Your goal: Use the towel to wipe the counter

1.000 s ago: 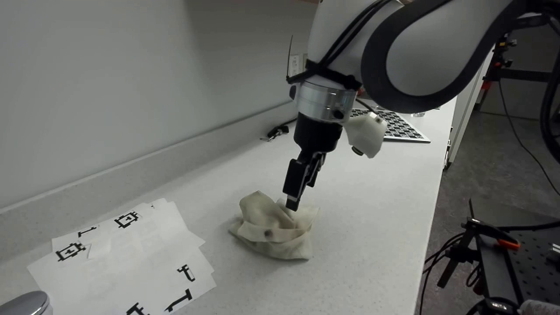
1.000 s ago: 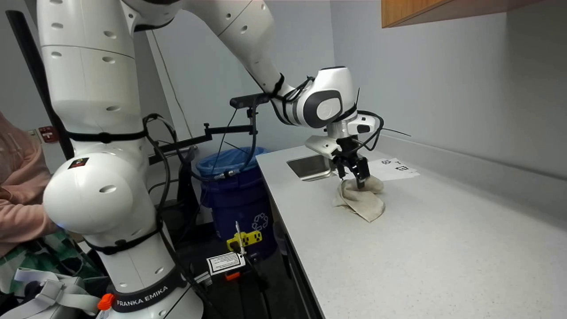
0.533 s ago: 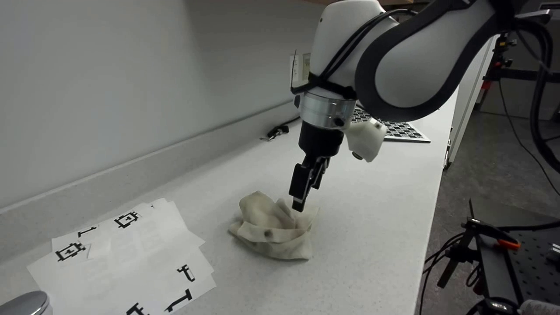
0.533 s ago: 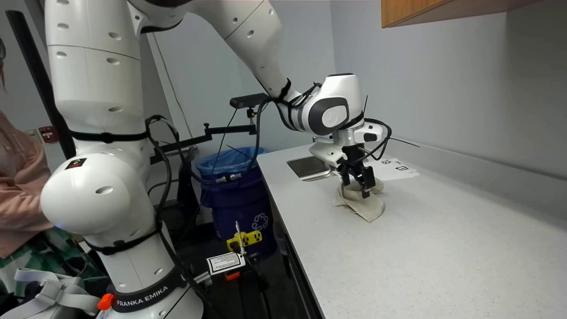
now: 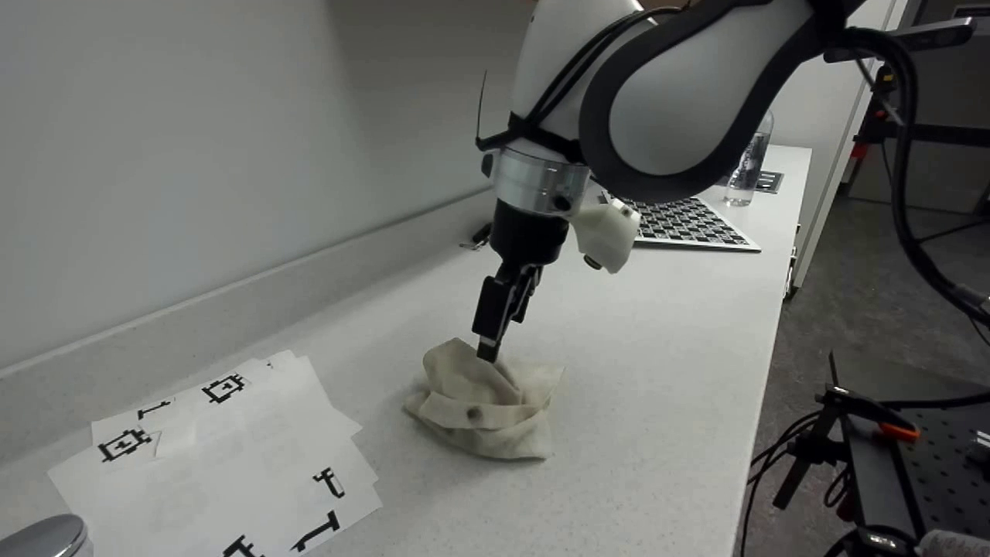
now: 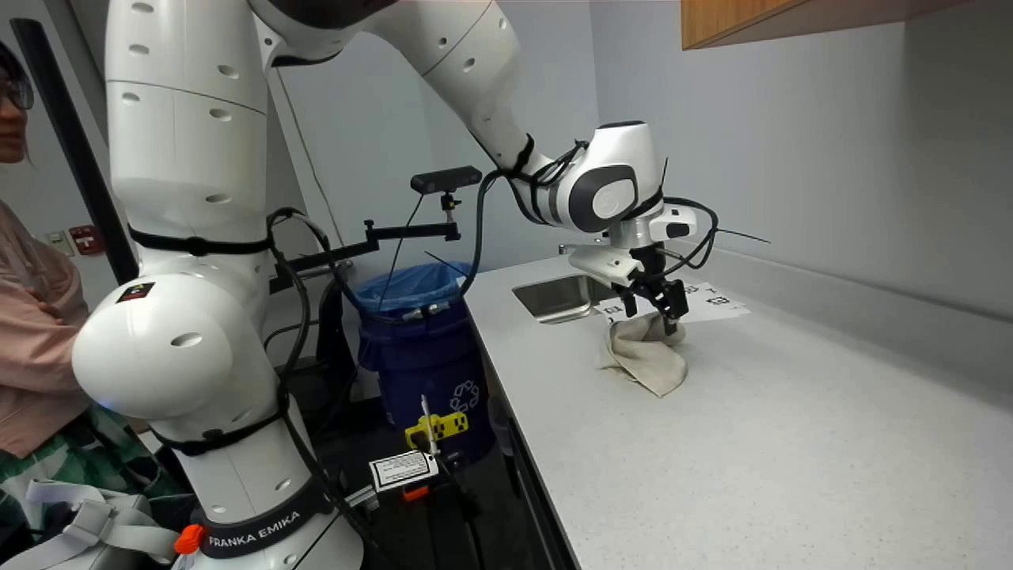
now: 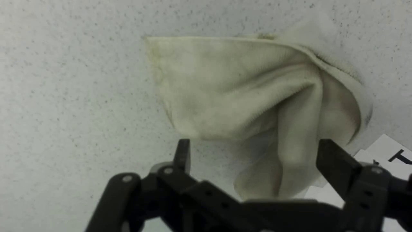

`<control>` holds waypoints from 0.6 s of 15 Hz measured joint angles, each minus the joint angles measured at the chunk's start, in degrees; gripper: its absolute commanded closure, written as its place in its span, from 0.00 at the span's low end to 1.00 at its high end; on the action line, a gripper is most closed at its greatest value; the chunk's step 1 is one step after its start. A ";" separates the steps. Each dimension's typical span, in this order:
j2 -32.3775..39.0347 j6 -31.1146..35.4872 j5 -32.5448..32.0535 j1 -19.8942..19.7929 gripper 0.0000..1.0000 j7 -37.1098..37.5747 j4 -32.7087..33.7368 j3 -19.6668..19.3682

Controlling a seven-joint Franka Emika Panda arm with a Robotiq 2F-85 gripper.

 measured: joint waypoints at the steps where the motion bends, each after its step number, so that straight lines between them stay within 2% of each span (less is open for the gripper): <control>1: 0.72 0.00 0.91 -0.08 0.00 -1.32 1.10 0.47; 8: 7.13 -0.01 6.52 -1.26 0.00 -7.89 8.27 4.54; 9: 7.91 -0.01 7.12 -1.49 0.09 -8.41 8.95 5.03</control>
